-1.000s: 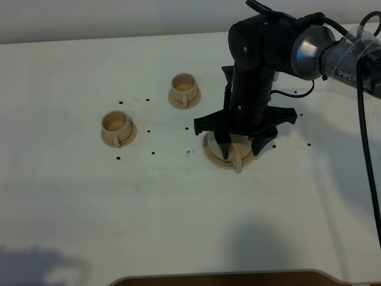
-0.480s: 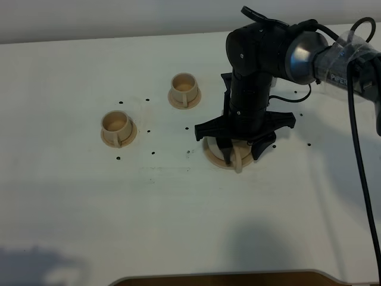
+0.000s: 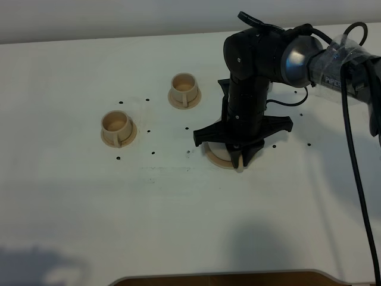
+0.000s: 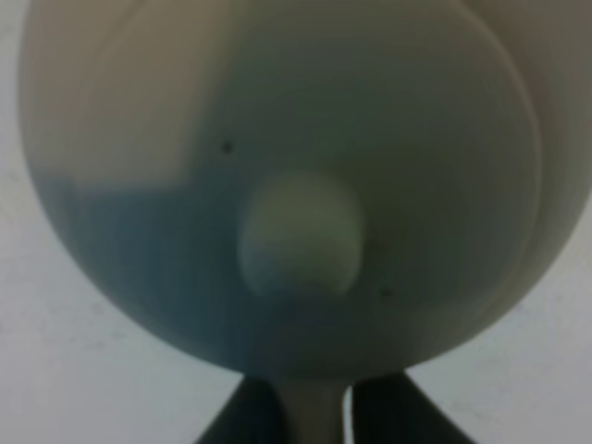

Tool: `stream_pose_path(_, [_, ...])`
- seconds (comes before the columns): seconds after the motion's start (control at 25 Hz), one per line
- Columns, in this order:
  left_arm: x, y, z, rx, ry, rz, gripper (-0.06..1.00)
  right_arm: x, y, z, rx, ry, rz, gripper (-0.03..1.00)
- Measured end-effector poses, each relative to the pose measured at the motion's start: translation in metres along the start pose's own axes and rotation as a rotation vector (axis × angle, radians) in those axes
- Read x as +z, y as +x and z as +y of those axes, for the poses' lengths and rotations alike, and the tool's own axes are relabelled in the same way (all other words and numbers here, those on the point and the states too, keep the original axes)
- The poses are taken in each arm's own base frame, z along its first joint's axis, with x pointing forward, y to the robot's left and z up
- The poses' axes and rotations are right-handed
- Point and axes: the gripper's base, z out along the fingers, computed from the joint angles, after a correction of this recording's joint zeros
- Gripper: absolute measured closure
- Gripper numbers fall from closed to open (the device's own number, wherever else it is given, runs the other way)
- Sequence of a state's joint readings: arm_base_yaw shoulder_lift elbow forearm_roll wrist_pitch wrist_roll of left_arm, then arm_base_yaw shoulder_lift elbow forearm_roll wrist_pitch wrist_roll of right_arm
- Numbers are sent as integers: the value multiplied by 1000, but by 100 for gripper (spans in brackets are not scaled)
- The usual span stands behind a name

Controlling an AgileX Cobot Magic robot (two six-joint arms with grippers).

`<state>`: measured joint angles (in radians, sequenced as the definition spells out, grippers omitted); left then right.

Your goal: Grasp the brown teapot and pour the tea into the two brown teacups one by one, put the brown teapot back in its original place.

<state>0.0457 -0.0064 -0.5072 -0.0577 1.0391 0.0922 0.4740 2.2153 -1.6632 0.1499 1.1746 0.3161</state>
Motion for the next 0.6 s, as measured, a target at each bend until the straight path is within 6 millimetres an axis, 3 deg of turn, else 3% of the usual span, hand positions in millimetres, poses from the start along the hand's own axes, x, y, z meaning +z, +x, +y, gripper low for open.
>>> stream_pose_path(0.44, [0, 0, 0, 0, 0, 0, 41, -1, 1, 0, -45, 8, 4, 85])
stream_pose_path(0.6, [0, 0, 0, 0, 0, 0, 41, -10, 3, 2, -77, 40, -27, 85])
